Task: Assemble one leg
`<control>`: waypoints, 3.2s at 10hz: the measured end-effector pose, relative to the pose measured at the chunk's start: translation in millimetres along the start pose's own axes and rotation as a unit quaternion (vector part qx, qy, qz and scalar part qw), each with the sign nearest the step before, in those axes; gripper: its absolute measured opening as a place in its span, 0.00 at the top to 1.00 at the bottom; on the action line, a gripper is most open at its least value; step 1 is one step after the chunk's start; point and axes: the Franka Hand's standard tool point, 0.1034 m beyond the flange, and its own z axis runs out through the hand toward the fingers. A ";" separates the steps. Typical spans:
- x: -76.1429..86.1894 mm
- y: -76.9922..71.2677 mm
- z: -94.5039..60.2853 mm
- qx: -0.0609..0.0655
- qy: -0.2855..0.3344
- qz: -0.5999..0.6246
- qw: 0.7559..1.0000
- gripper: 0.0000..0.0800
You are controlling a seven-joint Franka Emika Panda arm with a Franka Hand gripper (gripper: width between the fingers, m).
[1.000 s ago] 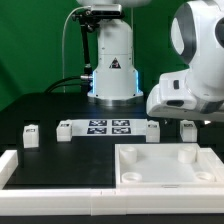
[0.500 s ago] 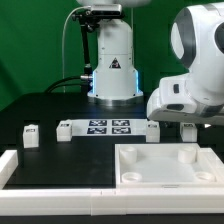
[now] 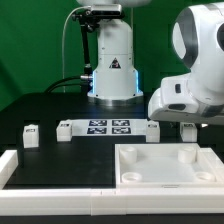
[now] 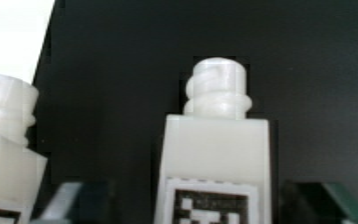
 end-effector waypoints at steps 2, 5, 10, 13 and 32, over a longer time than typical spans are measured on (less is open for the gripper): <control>0.0 0.1 0.5 0.000 0.000 0.000 1.000 0.64; 0.4 1.6 -0.1 0.000 0.000 0.000 1.000 0.64; -28.2 30.0 -52.4 -0.010 0.000 0.008 1.000 0.64; -33.8 32.4 -74.9 -0.009 0.009 0.007 1.000 0.64; 40.9 49.7 -174.0 0.032 0.553 -0.090 0.828 0.64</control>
Offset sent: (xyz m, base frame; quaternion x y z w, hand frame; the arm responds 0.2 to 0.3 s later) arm 0.0025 -0.0003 -0.0011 -0.0017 0.0045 -0.0027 1.0000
